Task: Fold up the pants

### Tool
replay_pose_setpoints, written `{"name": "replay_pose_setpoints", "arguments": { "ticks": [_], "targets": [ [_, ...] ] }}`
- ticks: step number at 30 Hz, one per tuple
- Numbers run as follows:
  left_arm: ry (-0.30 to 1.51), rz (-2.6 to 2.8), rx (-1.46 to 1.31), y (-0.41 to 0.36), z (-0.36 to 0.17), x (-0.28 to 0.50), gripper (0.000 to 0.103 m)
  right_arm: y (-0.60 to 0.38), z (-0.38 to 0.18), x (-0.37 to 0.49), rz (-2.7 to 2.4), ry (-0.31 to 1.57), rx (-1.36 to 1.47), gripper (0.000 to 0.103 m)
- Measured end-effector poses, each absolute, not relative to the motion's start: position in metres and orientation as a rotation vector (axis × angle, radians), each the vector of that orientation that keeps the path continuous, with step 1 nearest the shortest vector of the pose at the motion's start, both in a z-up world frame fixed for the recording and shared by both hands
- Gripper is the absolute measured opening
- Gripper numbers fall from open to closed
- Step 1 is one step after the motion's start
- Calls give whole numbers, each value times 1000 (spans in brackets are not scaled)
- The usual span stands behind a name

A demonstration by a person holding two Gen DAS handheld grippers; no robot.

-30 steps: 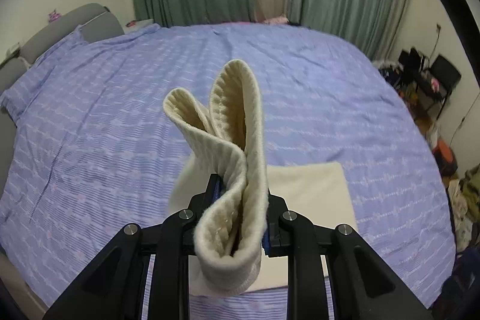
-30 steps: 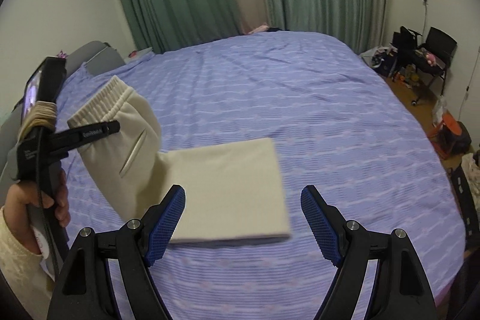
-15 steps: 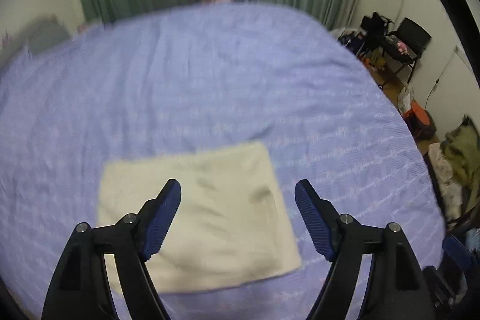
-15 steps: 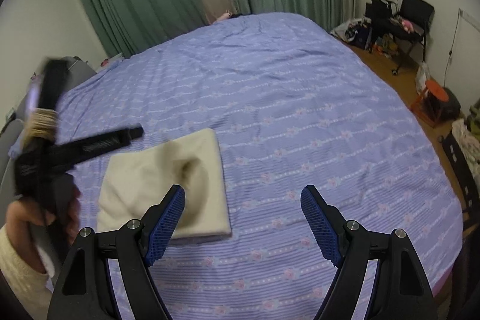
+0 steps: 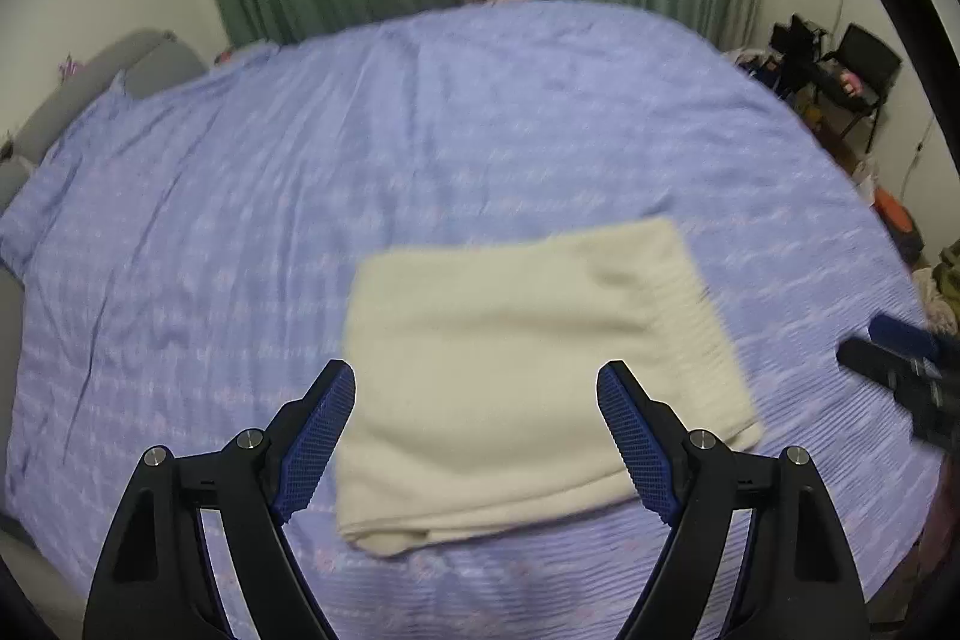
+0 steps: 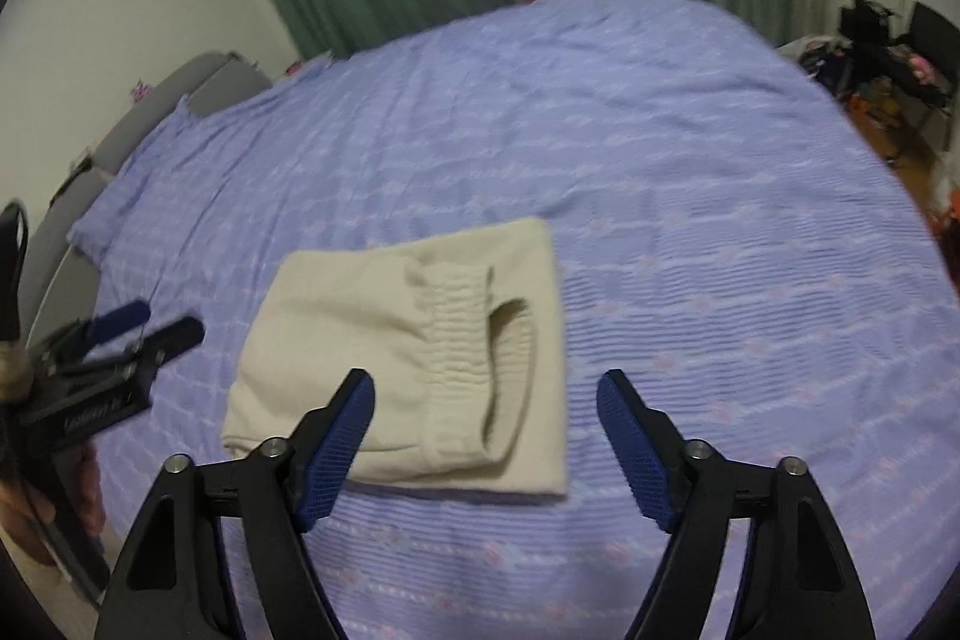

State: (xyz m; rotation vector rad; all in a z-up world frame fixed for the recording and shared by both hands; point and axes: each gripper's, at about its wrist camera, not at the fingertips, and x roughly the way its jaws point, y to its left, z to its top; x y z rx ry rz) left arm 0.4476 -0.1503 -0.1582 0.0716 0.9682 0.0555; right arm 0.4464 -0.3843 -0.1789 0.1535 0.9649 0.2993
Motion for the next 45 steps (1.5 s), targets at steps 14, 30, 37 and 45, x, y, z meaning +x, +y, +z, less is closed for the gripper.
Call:
{"name": "replay_pose_setpoints", "arguments": {
  "ticks": [14, 30, 37, 45],
  "targets": [
    [1113, 96, -29, -107, -276, 470, 83, -348, -284, 527, 294, 1120, 238, 35],
    [1117, 88, -89, -99, -282, 476, 84, -354, -294, 527, 290, 1167, 366, 15],
    [1099, 64, -106, -113, -273, 485, 84, -357, -236, 533, 285, 1030, 255, 7],
    [1128, 30, -46, -134, -286, 486, 84, -376, -271, 530, 190, 1108, 187, 8]
  ]
}}
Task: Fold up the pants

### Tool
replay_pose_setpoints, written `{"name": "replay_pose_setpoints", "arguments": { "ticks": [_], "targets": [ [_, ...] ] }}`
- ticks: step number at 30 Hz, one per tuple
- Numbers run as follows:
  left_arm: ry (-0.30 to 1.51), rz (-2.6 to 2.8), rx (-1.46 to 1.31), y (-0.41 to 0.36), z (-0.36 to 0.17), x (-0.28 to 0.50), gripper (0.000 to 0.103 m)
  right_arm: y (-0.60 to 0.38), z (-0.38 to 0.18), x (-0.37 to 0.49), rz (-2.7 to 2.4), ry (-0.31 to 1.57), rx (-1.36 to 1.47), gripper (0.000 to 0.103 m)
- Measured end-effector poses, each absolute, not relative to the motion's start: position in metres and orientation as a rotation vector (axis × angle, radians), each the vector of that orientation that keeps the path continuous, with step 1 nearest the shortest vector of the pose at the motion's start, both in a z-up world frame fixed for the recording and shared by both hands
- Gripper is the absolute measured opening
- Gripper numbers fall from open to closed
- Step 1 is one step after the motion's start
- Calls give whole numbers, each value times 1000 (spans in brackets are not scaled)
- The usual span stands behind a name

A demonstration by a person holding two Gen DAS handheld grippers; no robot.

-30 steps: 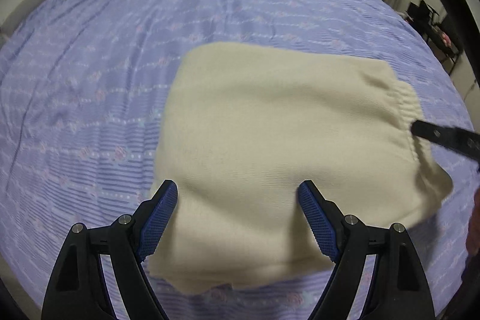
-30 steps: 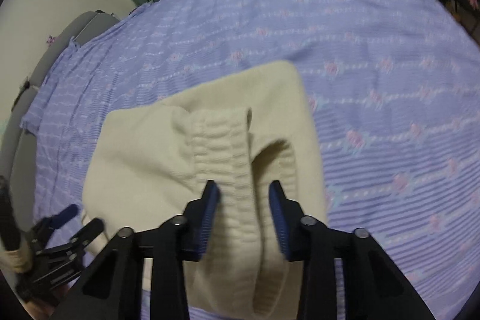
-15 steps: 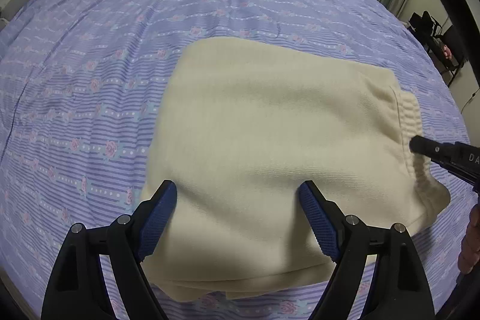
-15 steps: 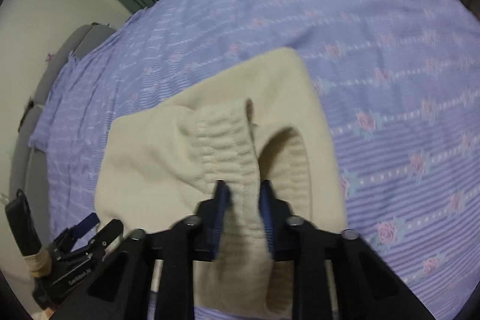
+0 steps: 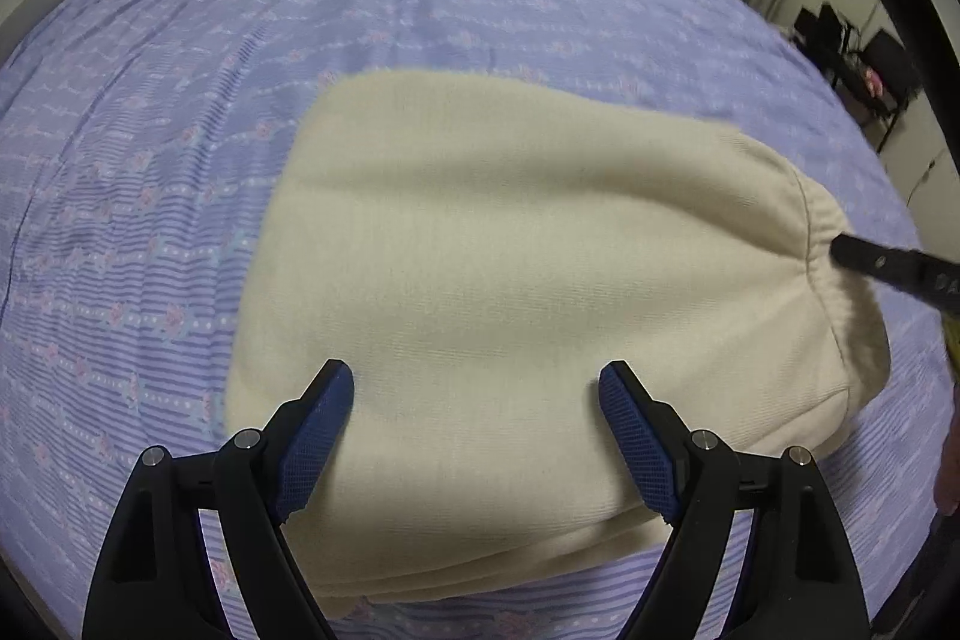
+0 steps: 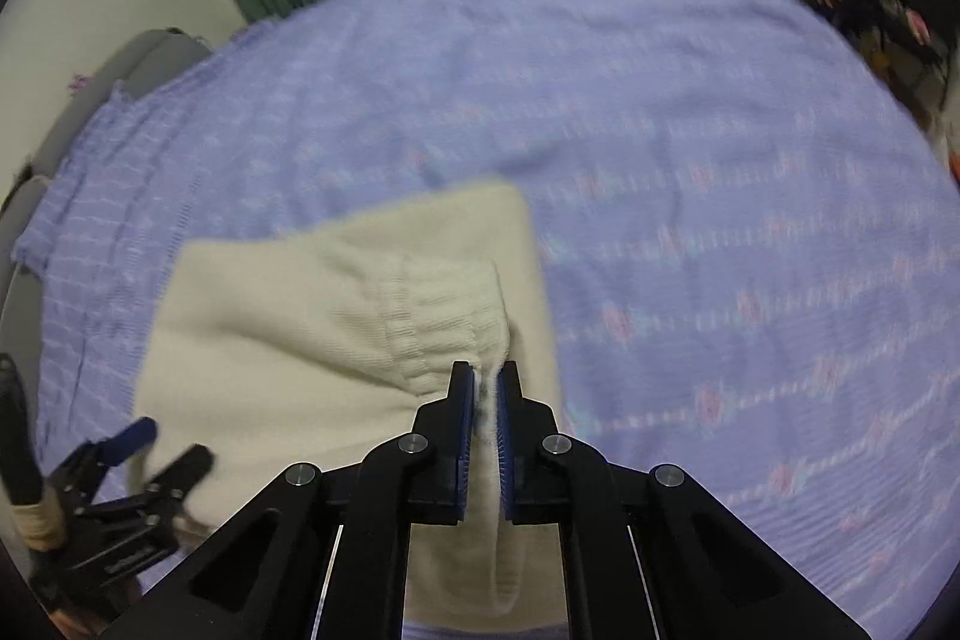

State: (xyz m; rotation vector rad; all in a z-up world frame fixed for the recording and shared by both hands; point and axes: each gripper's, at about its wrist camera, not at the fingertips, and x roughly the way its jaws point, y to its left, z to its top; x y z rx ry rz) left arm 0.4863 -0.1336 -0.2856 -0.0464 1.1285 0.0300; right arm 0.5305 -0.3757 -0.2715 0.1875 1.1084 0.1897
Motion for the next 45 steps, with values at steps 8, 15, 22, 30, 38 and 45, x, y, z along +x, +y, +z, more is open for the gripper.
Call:
{"name": "replay_pose_setpoints", "arguments": {
  "ticks": [8, 15, 22, 30, 38, 45],
  "targets": [
    [1164, 27, -74, -122, -291, 478, 86, -392, -288, 504, 232, 1184, 397, 40],
    [1170, 24, -54, -127, -290, 472, 86, -397, -316, 496, 172, 1245, 498, 51],
    [1182, 28, -59, -130, -288, 474, 86, -393, -299, 504, 260, 1219, 424, 12],
    [1168, -20, -61, -149, -284, 477, 86, -382, -247, 500, 236, 1057, 207, 9],
    [1166, -26, -2, -153, -282, 464, 86, -408, -282, 490, 101, 1120, 271, 53],
    [1056, 91, -37, -119, -249, 429, 92, -412, -248, 444, 68, 987, 394, 88]
  ]
}}
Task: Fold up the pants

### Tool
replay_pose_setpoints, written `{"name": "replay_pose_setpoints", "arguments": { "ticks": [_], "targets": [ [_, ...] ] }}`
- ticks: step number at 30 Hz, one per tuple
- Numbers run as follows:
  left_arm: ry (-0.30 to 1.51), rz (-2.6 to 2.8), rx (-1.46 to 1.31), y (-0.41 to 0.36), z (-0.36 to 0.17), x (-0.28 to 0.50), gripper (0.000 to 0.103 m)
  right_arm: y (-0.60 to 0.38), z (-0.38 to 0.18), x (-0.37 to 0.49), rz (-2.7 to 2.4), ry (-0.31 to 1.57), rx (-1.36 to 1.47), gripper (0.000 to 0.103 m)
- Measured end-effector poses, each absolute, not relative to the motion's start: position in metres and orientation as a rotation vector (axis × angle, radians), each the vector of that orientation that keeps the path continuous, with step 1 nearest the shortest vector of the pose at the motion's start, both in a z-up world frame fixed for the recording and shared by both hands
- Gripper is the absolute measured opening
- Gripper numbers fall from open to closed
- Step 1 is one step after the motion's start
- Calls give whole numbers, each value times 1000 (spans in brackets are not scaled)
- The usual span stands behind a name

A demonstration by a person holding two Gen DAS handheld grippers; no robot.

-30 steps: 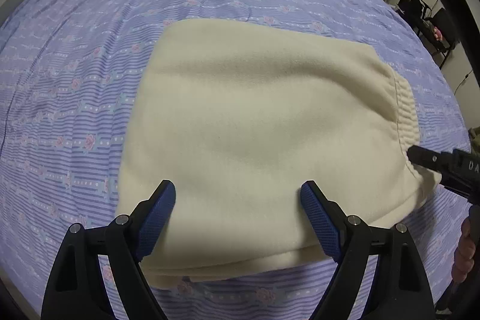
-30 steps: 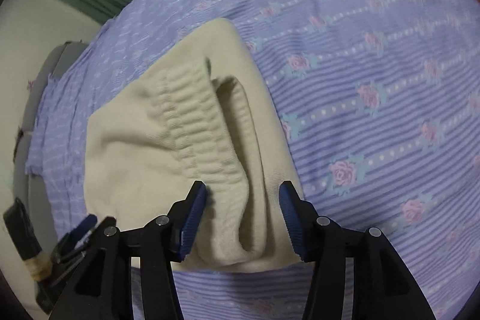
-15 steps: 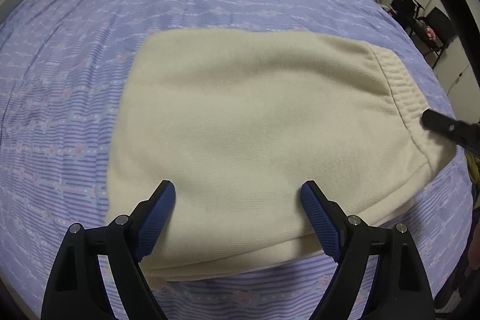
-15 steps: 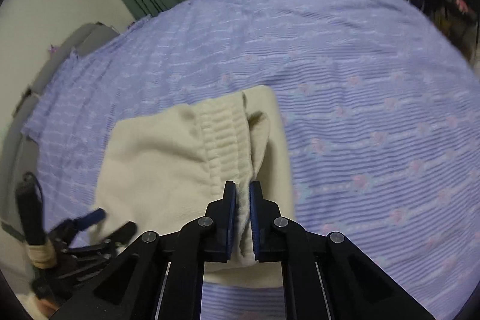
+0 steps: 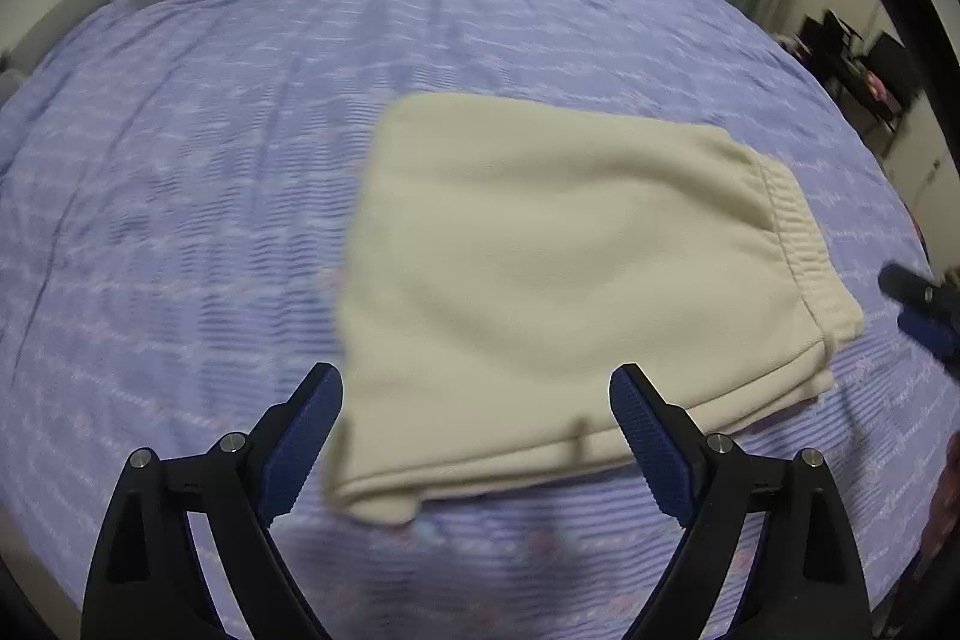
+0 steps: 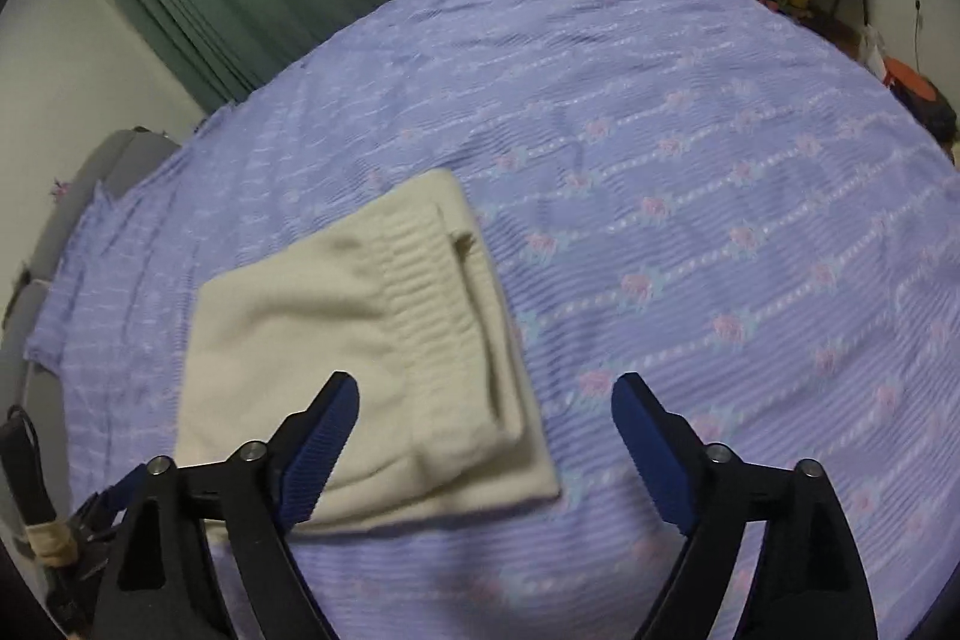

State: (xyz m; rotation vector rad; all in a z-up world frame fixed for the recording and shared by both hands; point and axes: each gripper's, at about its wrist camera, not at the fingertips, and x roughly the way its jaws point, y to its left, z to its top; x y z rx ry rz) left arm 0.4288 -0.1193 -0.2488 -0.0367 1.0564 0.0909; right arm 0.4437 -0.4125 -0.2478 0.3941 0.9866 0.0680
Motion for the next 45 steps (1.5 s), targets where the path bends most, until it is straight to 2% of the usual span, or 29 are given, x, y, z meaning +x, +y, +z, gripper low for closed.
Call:
{"name": "replay_pose_setpoints", "arguments": {
  "ticks": [9, 17, 25, 33, 35, 36, 37, 40, 45],
  "targets": [
    [1074, 175, -55, -96, -252, 411, 94, -406, -300, 464, 94, 1080, 477, 88],
    [1079, 101, -20, -119, -258, 416, 94, -423, -346, 466, 197, 1153, 782, 88],
    [1093, 120, -44, -107, -263, 426, 94, -406, -328, 482, 291, 1162, 785, 88],
    [1104, 95, -37, -88, -271, 450, 94, -395, -357, 510, 245, 1189, 754, 86],
    [1104, 67, -88, -80, -270, 456, 94, -389, -351, 515, 213, 1217, 700, 72],
    [1106, 59, -116, -74, -270, 458, 94, -384, -344, 516, 194, 1226, 651, 60],
    [1105, 50, -162, -66, -269, 462, 94, -381, -336, 517, 177, 1225, 614, 52],
    [1103, 13, -253, -46, -269, 471, 94, -366, -314, 514, 129, 1213, 476, 44],
    [1110, -33, -391, -7, -284, 492, 94, -332, -298, 513, 62, 1184, 216, 43]
  ]
}}
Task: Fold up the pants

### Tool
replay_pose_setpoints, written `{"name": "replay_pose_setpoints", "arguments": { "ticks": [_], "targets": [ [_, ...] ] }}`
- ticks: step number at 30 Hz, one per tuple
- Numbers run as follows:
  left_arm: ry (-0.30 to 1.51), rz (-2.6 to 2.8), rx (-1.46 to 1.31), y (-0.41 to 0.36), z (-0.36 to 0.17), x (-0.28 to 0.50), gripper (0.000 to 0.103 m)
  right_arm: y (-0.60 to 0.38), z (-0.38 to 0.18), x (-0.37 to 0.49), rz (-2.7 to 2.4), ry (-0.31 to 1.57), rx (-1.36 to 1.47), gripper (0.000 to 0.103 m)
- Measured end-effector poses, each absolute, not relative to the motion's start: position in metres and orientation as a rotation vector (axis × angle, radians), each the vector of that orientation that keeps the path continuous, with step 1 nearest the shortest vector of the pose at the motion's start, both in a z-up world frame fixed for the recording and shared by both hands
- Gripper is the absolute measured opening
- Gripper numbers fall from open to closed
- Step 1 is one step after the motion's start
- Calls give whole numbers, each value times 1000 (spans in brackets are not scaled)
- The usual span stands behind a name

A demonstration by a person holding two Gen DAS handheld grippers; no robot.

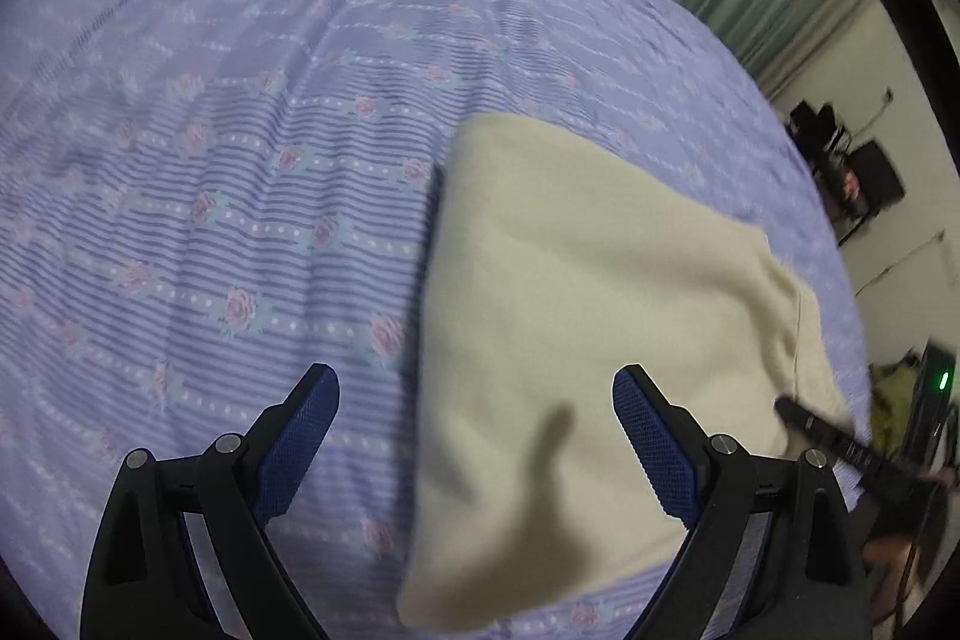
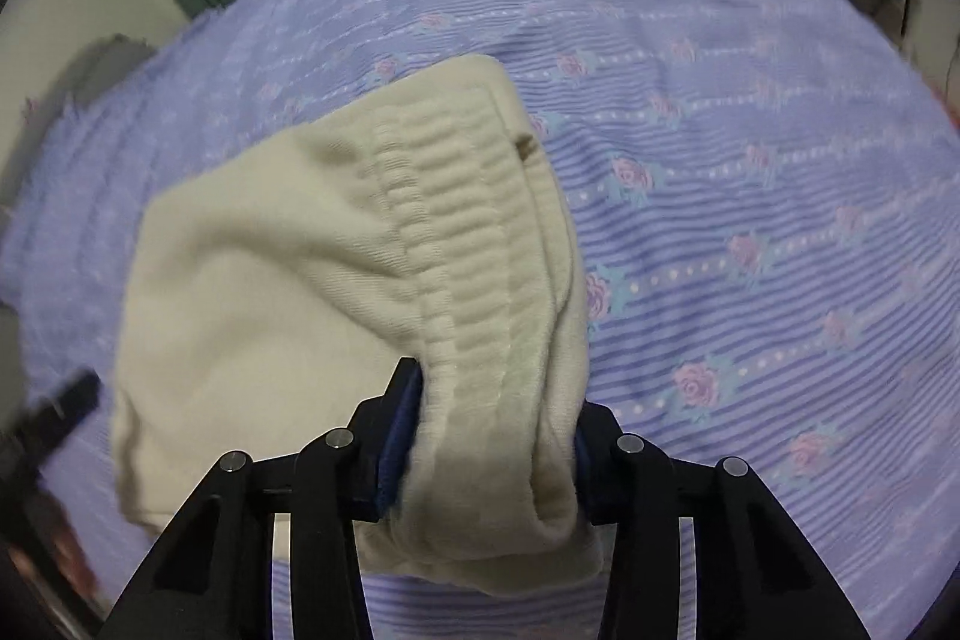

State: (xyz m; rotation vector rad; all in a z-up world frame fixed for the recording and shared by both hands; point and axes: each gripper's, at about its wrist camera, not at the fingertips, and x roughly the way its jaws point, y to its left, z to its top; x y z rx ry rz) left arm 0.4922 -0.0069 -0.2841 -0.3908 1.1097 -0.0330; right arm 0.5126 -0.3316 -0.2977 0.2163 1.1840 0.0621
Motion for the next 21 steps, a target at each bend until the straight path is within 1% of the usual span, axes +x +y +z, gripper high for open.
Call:
{"name": "replay_pose_setpoints", "arguments": {
  "ticks": [4, 7, 9, 10, 11, 12, 14, 17, 19, 21],
  "targets": [
    [1155, -171, -384, -9, -303, 510, 92, -327, -303, 515, 60, 1181, 128, 43],
    [1203, -244, -372, -18, -319, 523, 86, -338, -306, 516, 70, 1192, 154, 43],
    [1226, -268, -419, -18, -332, 528, 86, -337, -307, 517, 72, 1193, 146, 43],
    [1240, -285, -469, -18, -337, 528, 82, -337, -308, 515, 72, 1193, 136, 43],
    [1253, -300, -516, -19, -340, 528, 72, -335, -309, 515, 69, 1192, 125, 43],
    [1267, -321, -576, -19, -340, 527, 66, -334, -310, 514, 68, 1190, 121, 43],
    [1229, -344, -596, -22, -325, 522, 59, -337, -311, 514, 68, 1190, 144, 43],
    [1162, -453, -542, -33, -301, 517, 59, -341, -315, 516, 72, 1191, 177, 43],
    [1200, -437, -531, -35, -309, 522, 59, -344, -317, 517, 77, 1189, 198, 44],
    [1270, -383, -547, -34, -329, 530, 58, -345, -320, 519, 83, 1185, 214, 47]
  ]
}}
